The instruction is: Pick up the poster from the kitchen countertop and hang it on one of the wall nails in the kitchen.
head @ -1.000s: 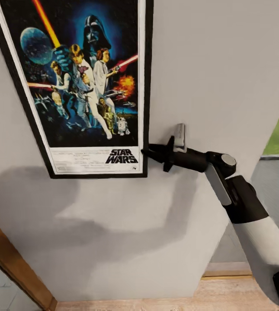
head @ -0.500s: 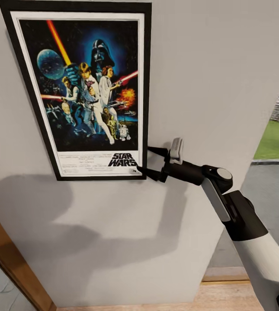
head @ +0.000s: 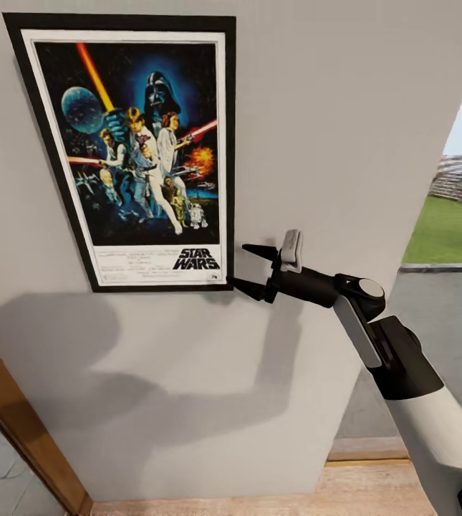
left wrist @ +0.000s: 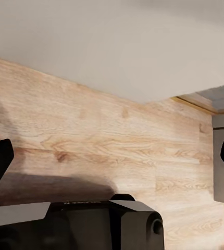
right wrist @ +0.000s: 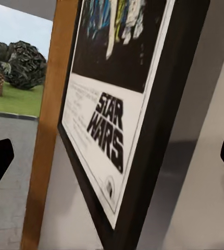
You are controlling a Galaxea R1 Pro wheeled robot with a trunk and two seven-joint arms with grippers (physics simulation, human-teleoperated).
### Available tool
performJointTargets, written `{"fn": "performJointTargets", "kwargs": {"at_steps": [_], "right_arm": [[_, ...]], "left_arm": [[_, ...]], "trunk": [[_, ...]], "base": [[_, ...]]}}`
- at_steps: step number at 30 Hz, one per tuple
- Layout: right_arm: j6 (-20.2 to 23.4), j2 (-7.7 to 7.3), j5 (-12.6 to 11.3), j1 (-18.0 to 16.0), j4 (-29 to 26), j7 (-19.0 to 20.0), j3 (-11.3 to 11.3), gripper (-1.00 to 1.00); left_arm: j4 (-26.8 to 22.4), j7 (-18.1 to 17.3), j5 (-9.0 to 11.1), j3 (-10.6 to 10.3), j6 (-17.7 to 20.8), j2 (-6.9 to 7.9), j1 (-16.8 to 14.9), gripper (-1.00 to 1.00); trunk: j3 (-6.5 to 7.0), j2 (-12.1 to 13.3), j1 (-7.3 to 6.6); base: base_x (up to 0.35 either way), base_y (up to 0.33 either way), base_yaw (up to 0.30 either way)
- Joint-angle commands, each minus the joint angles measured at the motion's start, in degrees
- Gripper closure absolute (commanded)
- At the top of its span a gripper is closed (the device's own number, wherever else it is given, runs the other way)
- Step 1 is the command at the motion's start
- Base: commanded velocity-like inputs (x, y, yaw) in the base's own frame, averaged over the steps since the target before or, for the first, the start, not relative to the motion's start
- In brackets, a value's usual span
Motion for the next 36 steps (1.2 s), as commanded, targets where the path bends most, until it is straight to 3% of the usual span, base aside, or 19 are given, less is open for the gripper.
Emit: {"fn": "performJointTargets", "kwargs": {"at_steps": [1,8,25,36], "right_arm": [[0.5,-0.05,-0.6,-0.1,0.0,0.0,0.1,-1.00],[0.5,-0.05,-0.6,-0.1,0.0,0.0,0.2,-1.00],[0.5,-0.05,-0.6,-0.1,0.0,0.0,0.2,-1.00],[-0.4,-0.18,-0.6,16.9,0.3,0.3,-0.1,-1.00]], "left_arm": [[0.0,-0.3,0.3,0.1,0.6,-0.01,0.0,-1.00],[0.0,-0.2,0.3,0.1,0.6,-0.01,0.0,-1.00],[0.0,-0.3,0.3,0.1,0.6,-0.01,0.0,-1.00],[0.0,-0.3,0.3,0.1,0.7,-0.01,0.0,-1.00]], "trunk": [[-0.14,-0.1,0.01],[-0.14,-0.1,0.01],[-0.14,-0.1,0.01],[-0.14,-0.1,0.01]], "base": [[-0.211,-0.008,0.000],[-0.129,-0.002,0.000],[-0.323,0.000,0.000],[-0.004,0.000,0.000]]}}
